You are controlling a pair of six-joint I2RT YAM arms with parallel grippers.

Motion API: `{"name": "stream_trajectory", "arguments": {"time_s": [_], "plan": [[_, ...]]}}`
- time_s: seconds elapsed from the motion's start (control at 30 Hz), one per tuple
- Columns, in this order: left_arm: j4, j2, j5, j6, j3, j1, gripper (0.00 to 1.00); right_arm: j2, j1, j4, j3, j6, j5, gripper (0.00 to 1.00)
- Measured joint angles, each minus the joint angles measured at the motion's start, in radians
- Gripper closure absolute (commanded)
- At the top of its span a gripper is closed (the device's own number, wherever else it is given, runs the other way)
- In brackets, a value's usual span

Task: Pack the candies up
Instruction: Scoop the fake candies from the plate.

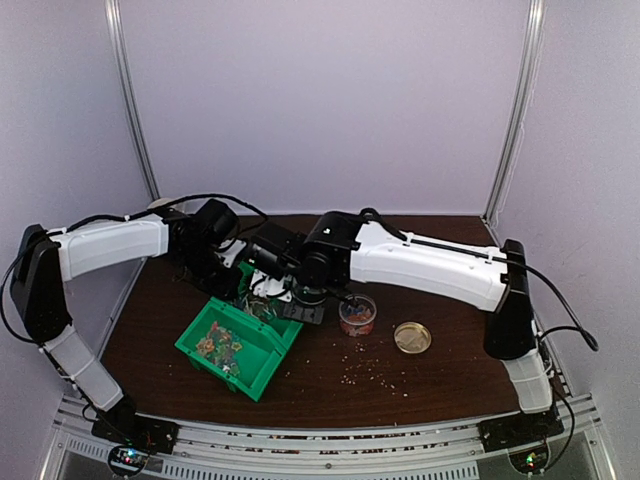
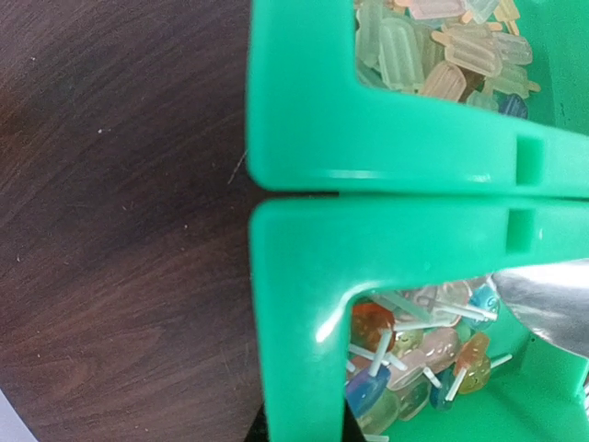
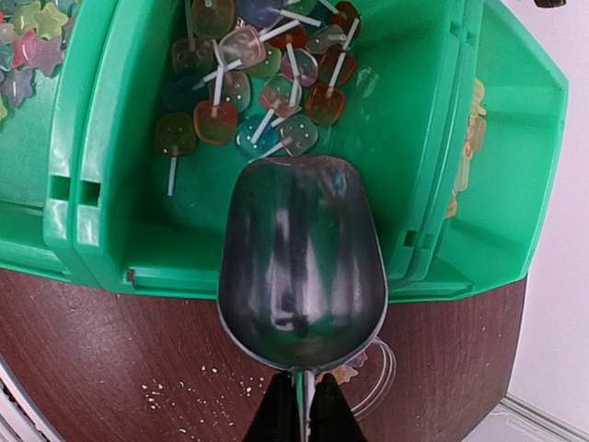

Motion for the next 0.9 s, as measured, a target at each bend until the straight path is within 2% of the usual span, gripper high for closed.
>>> {"name": "stream_trajectory", "arguments": {"time_s": [0.33,0.57,0.73,0.9], "plan": [[0.035,0.008,-0.013,0.007,-0.033,-0.013,1.0,0.058,0.006,0.007,0.035,0.04,-0.002,1.0],[0.064,0.008,0.008,0.019,-0.074,-0.011,1.0,0.08,-0.002,0.062,0.035,0.093,-0.06,1.0],[0.1,0.003,0.05,0.018,-0.089,-0.011,1.0,0.078,-0.021,0.173,-0.003,0.151,-0.096,1.0],[0.109,0.002,0.061,0.015,-0.108,-0.005,1.0,0.053,-0.024,0.343,-0.125,0.187,-0.111,1.0]]}}
